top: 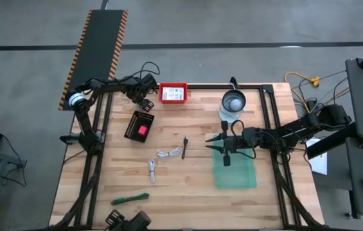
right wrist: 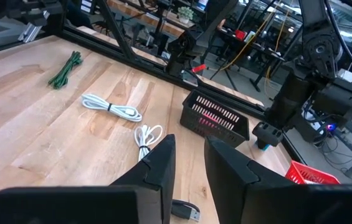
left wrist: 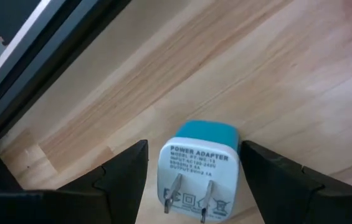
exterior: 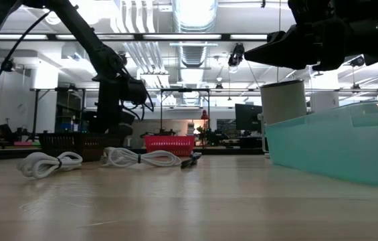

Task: Pick and place items into bin
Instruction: Put the blue charger adapter into the black bin

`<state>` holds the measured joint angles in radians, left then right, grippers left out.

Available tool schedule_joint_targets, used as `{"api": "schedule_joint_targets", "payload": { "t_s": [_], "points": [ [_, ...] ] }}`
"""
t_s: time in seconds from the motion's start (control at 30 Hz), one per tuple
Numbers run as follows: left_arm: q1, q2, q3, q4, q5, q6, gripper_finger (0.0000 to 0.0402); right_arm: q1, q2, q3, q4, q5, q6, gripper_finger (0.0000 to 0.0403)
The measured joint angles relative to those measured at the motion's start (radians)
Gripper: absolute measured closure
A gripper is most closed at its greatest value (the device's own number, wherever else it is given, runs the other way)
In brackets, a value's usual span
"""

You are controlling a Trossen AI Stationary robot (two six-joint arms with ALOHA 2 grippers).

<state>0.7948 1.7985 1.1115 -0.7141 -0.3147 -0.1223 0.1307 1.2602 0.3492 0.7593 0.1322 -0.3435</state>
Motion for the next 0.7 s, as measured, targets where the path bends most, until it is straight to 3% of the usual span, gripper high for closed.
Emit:
{"api": "schedule_joint_targets", "payload": {
  "t_s": [0.2,0.5,0.7],
  "points": [
    [0.000,0.000,-0.003,0.002,0.013,-0.001,0.0178,0.000,0.000,0.000,0.000,0.000,0.002,0.0335],
    [0.011,-0.001,-0.003,0.001,0.054,0.006,0.0270,0.000,0.000,0.000,0.000,0.000,0.000,0.0328],
    [0.012,-0.001,-0.002,-0.001,0.078,0.005,0.0272,0.000,0.000,0.000,0.000,0.000,0.000,0.0335]
  ]
}}
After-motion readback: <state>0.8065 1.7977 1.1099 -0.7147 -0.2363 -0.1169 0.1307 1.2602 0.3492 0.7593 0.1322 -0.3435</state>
